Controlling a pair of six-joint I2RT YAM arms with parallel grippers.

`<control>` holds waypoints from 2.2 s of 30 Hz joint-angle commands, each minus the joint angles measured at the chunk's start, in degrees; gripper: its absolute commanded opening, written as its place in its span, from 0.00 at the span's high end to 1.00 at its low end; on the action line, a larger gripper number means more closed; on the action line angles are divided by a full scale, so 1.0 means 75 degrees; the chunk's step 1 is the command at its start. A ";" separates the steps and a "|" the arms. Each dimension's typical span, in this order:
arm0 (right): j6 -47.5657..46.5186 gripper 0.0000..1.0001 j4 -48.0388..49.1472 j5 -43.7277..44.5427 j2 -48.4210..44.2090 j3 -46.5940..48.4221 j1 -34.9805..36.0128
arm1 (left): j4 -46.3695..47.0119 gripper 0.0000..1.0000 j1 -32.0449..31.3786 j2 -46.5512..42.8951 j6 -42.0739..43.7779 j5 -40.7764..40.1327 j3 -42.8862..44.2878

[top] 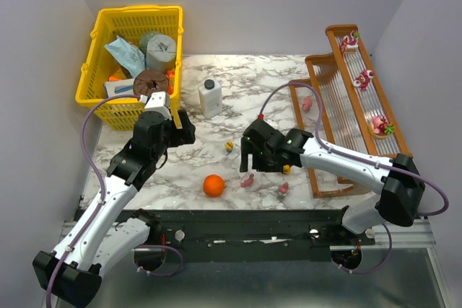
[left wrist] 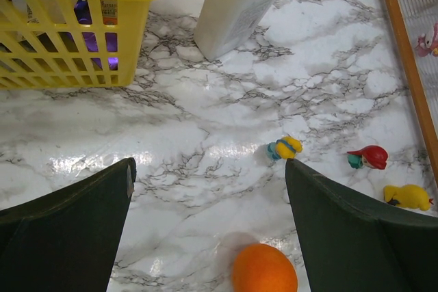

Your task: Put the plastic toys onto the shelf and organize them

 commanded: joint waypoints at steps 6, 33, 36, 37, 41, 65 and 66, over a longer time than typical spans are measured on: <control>0.3940 0.10 -0.0278 0.0180 0.0402 -0.0394 0.0315 | -0.0157 0.01 0.0052 -0.0056 -0.0037 0.0033 0.0084; 0.3908 0.56 -0.0113 0.0638 0.1647 0.0016 0.0480 | 0.0019 0.01 -0.0088 0.0014 -0.0049 0.0138 -0.0057; 0.3394 0.66 -0.0137 0.0625 0.1647 0.0063 0.0480 | 0.0007 0.01 -0.0088 0.0002 -0.0025 0.0115 -0.0068; 0.3229 0.68 -0.0148 0.0660 0.1635 0.0110 0.0468 | 0.0019 0.01 -0.0100 -0.0009 -0.0025 0.0103 -0.0068; 0.2327 0.78 -0.0301 0.1023 0.1495 0.0227 0.0433 | 0.0019 0.01 -0.0088 -0.0044 -0.0014 0.0115 -0.0068; -0.0957 0.46 -0.0793 0.0297 0.0826 0.1481 0.0066 | 0.0066 0.01 -0.0077 -0.0068 -0.0049 0.0068 -0.0139; -0.0817 0.45 -0.0805 0.0344 0.1000 0.1644 0.0244 | 0.0066 0.01 -0.0077 -0.0045 -0.0037 0.0080 -0.0127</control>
